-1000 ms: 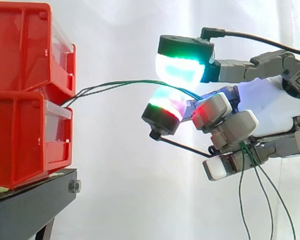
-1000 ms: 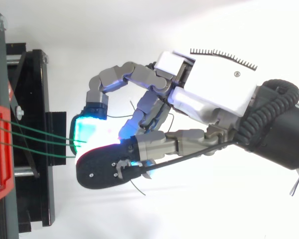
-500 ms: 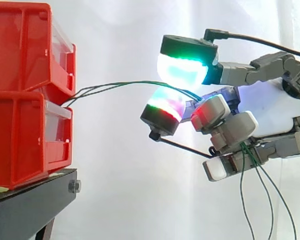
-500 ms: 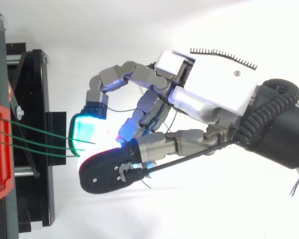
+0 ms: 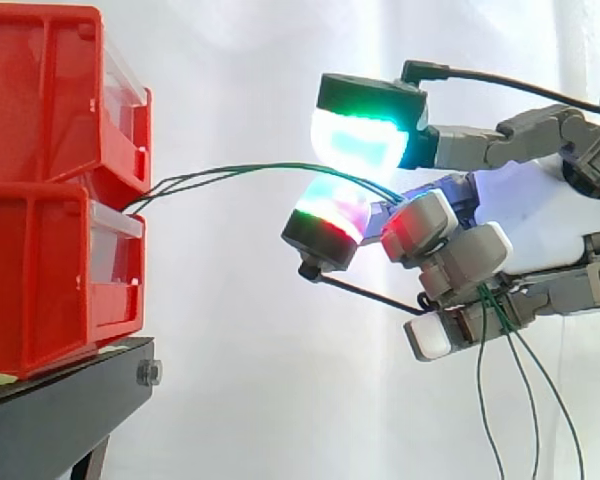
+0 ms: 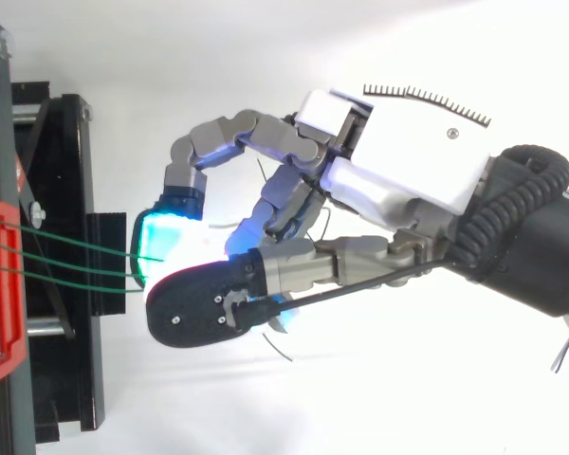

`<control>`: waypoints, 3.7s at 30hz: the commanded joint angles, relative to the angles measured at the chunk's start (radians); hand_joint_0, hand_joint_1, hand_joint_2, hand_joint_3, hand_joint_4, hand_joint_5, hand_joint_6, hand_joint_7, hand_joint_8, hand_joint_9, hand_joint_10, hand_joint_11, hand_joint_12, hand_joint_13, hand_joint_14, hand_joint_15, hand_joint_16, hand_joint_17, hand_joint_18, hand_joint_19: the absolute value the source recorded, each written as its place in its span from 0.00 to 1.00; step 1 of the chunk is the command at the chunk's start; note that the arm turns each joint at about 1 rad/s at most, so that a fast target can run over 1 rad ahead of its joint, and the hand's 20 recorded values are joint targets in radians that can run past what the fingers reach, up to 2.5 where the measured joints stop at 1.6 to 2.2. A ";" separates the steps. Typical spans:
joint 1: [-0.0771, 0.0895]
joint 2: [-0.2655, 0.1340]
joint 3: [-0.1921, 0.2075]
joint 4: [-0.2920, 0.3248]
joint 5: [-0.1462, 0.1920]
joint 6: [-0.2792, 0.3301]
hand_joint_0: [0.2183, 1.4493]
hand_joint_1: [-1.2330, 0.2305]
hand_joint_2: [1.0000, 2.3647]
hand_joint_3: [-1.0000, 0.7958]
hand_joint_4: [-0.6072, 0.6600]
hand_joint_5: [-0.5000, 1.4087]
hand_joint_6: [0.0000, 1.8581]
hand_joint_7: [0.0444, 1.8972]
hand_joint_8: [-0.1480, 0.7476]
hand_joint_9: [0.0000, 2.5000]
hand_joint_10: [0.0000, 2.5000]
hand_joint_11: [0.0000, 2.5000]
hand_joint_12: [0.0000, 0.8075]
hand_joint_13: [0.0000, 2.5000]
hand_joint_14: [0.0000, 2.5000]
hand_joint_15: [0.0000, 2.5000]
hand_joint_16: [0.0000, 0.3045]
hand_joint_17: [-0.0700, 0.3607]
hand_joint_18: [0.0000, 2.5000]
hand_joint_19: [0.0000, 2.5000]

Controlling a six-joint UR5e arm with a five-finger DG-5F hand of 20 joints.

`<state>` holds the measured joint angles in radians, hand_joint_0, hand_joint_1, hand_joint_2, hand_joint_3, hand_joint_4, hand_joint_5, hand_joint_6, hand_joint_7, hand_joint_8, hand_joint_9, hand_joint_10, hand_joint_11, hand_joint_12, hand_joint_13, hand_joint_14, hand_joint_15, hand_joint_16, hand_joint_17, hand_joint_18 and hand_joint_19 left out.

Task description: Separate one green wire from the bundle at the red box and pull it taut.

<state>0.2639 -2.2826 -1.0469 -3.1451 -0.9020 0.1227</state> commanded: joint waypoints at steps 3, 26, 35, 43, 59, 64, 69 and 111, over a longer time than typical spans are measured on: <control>0.000 0.000 0.001 0.000 -0.002 0.000 0.36 0.28 0.01 0.36 0.46 0.18 0.48 0.57 0.43 0.54 0.01 0.44 0.42 0.58 0.01 0.46 0.16 0.42 0.38 0.26; 0.000 0.000 0.001 0.000 -0.002 0.000 0.24 0.50 0.00 0.28 0.52 0.18 0.46 0.56 0.46 0.57 0.01 0.42 0.46 0.59 0.01 0.45 0.18 0.45 0.40 0.26; 0.000 0.000 0.004 -0.001 -0.002 0.000 0.24 0.53 0.00 0.28 0.53 0.18 0.46 0.57 0.47 0.57 0.01 0.42 0.46 0.59 0.01 0.45 0.18 0.46 0.39 0.27; 0.000 0.000 0.004 -0.003 -0.003 0.000 0.31 0.40 0.01 0.36 0.51 0.18 0.46 0.61 0.45 0.57 0.01 0.44 0.43 0.59 0.01 0.45 0.17 0.44 0.38 0.28; 0.000 0.000 0.004 -0.001 -0.003 0.000 0.31 0.37 0.01 0.44 0.50 0.18 0.48 0.60 0.46 0.57 0.01 0.43 0.44 0.59 0.01 0.46 0.17 0.44 0.39 0.27; 0.000 0.000 0.004 -0.003 -0.003 0.000 0.31 0.35 0.01 0.49 0.47 0.19 0.49 0.58 0.48 0.57 0.01 0.43 0.48 0.56 0.01 0.43 0.18 0.45 0.40 0.25; 0.000 0.000 0.004 -0.012 0.000 0.000 0.30 0.37 0.01 0.42 0.51 0.19 0.48 0.59 0.45 0.56 0.01 0.42 0.47 0.49 0.01 0.38 0.16 0.42 0.37 0.26; 0.000 0.000 0.005 -0.013 0.000 -0.009 0.28 0.42 0.01 0.35 0.52 0.19 0.46 0.59 0.45 0.55 0.01 0.41 0.48 0.47 0.01 0.34 0.17 0.43 0.37 0.26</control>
<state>0.2639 -2.2826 -1.0420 -3.1585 -0.9020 0.1178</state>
